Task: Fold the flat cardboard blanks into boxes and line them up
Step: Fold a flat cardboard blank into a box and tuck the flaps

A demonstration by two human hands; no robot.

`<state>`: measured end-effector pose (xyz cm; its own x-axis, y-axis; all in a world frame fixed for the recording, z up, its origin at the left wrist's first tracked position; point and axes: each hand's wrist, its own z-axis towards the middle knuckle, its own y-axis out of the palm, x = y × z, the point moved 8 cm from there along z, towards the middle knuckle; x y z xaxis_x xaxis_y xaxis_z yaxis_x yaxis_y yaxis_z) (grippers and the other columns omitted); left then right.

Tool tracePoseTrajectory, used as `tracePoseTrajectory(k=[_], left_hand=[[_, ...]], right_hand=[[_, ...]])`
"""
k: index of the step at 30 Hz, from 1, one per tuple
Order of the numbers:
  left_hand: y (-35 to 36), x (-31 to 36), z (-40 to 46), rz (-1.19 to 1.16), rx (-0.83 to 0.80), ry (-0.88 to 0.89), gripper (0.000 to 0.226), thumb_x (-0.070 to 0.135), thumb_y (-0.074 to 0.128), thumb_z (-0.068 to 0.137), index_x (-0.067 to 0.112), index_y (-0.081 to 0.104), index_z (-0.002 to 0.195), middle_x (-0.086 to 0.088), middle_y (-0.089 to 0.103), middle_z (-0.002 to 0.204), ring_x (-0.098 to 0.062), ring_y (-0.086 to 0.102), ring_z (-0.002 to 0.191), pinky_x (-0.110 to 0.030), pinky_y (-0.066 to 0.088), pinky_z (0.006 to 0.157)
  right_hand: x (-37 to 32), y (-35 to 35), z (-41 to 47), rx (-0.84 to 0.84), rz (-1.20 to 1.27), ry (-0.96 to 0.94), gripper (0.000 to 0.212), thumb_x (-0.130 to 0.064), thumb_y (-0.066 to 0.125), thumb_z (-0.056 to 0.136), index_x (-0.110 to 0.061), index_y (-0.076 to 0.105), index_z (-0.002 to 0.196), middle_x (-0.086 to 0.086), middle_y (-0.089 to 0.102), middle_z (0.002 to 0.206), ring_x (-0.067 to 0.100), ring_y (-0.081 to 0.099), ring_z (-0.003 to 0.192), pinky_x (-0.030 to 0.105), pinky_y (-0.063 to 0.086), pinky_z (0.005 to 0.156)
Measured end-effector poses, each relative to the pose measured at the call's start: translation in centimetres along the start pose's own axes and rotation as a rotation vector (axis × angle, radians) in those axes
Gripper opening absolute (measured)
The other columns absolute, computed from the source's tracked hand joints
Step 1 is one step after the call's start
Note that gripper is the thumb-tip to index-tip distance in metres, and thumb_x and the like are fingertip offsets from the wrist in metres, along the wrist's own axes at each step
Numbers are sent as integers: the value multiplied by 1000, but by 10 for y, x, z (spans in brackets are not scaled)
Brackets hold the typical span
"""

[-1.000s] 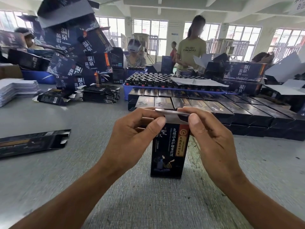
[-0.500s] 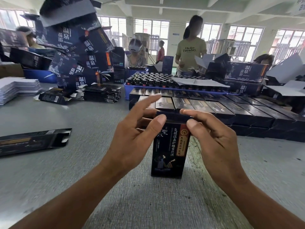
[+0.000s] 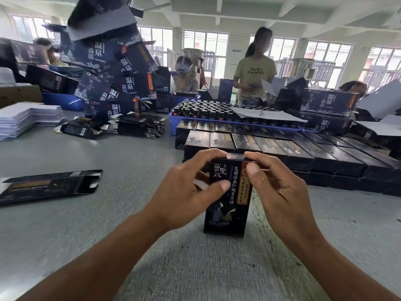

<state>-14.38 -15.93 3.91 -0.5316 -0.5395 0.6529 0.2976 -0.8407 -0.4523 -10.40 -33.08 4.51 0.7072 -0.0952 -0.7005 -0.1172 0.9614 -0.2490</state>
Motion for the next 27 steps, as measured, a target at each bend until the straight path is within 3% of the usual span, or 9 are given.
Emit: tracePoseTrajectory(k=[4,9,11,13,16,20,23,25,27], left_hand=[[3,-10,1,-18,-73,-81,61,37,72,90,64,36,132,15,63,115,0,67,96,-25,61,75],[-12,-26,5,-170,-33,-173,56,24,75,88,61,48,121,11,68,106,-7,68,94,-27,60,74],[-22,-38,6,-256,-9,-269,51,20,75,87,57,53,115,8,73,101,-12,71,92,-34,62,76],[-32,-50,5,-312,0,-359,44,22,74,88,54,55,110,2,75,98,-17,73,89,-41,61,77],[-44,-63,3,-277,0,-441,33,31,73,90,49,56,111,-4,77,93,-24,74,85,-44,60,76],[-54,-77,-1,-163,-67,-530,31,44,68,91,40,50,115,0,77,82,-20,74,69,-30,56,61],[-59,-92,-5,-74,-98,-609,32,50,65,92,34,52,116,-4,76,78,-21,72,62,-28,55,54],[-65,-107,-11,-19,-90,-691,37,57,55,95,24,55,113,-4,73,72,-22,69,54,-26,52,47],[-80,-125,-18,88,-42,-773,44,63,40,99,21,53,104,-4,71,60,-17,64,45,-22,47,43]], right_hand=[[7,8,-2,-79,-83,53,40,-54,50,91,-68,43,128,-48,59,104,-19,58,102,-2,45,68],[9,25,-6,-199,-177,114,62,-63,56,81,-84,19,126,-53,50,108,-29,52,99,-2,44,63],[9,38,-14,-304,-294,92,64,-75,55,82,-79,19,133,-47,37,136,-19,53,111,13,53,82],[8,53,-24,-407,-468,16,69,-88,45,75,-77,17,137,-45,8,152,-25,30,128,26,39,105],[8,72,-29,-499,-555,-63,62,-91,36,71,-75,22,129,-46,-12,153,-40,-1,122,30,21,111],[8,80,-28,-534,-580,-130,69,-89,38,73,-62,30,136,-45,-9,154,-40,1,123,10,12,108],[7,84,-27,-532,-565,-173,61,-77,52,79,-52,46,135,-45,11,154,-31,19,130,-9,17,95],[11,89,-27,-556,-534,-157,57,-65,59,82,-45,56,135,-50,28,144,-21,35,130,-1,26,104],[11,101,-27,-588,-581,-188,51,-56,61,87,-40,59,136,-43,39,142,-7,47,127,18,39,109]])
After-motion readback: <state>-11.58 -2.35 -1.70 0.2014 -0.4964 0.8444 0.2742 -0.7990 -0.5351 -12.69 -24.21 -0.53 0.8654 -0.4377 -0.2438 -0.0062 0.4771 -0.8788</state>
